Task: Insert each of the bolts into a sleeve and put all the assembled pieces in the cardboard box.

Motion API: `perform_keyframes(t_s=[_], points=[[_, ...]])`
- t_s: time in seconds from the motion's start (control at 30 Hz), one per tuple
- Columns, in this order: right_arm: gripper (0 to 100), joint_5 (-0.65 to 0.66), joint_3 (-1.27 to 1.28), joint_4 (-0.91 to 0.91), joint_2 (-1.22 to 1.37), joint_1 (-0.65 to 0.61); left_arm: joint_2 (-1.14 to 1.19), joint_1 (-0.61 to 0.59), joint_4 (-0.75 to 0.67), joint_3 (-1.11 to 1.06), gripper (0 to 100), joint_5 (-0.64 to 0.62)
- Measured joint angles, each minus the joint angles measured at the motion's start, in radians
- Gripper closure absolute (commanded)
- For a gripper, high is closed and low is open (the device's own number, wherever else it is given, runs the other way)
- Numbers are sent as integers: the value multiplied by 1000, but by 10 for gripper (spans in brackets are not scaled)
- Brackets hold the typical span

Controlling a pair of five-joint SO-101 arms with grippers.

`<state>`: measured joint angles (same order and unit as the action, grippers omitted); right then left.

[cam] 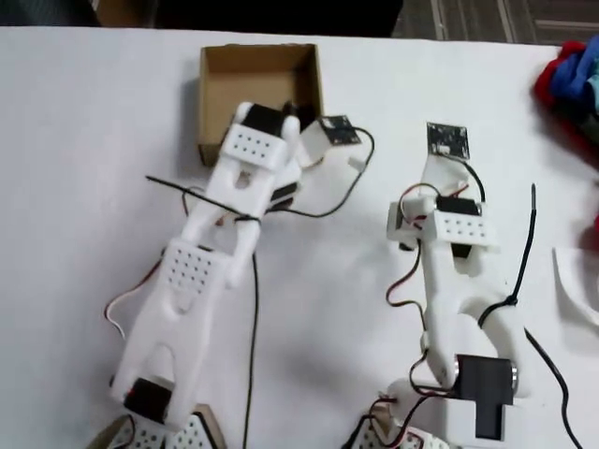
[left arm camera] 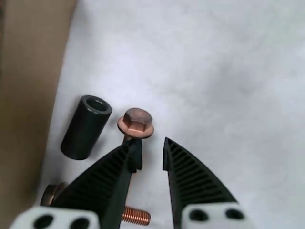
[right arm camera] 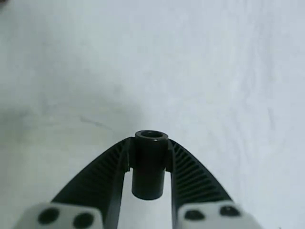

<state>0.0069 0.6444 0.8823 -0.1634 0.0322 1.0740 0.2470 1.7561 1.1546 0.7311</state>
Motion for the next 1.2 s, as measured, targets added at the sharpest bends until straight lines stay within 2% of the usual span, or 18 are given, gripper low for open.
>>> perform_keyframes(t_s=[0.73,0.87,1.2], points=[[978,0,0,0,0,0,61,-3,-32,12,903,0],[978,0,0,0,0,0,68,-3,-32,12,982,0],[978,0,0,0,0,0,38,0,2,8,976,0]])
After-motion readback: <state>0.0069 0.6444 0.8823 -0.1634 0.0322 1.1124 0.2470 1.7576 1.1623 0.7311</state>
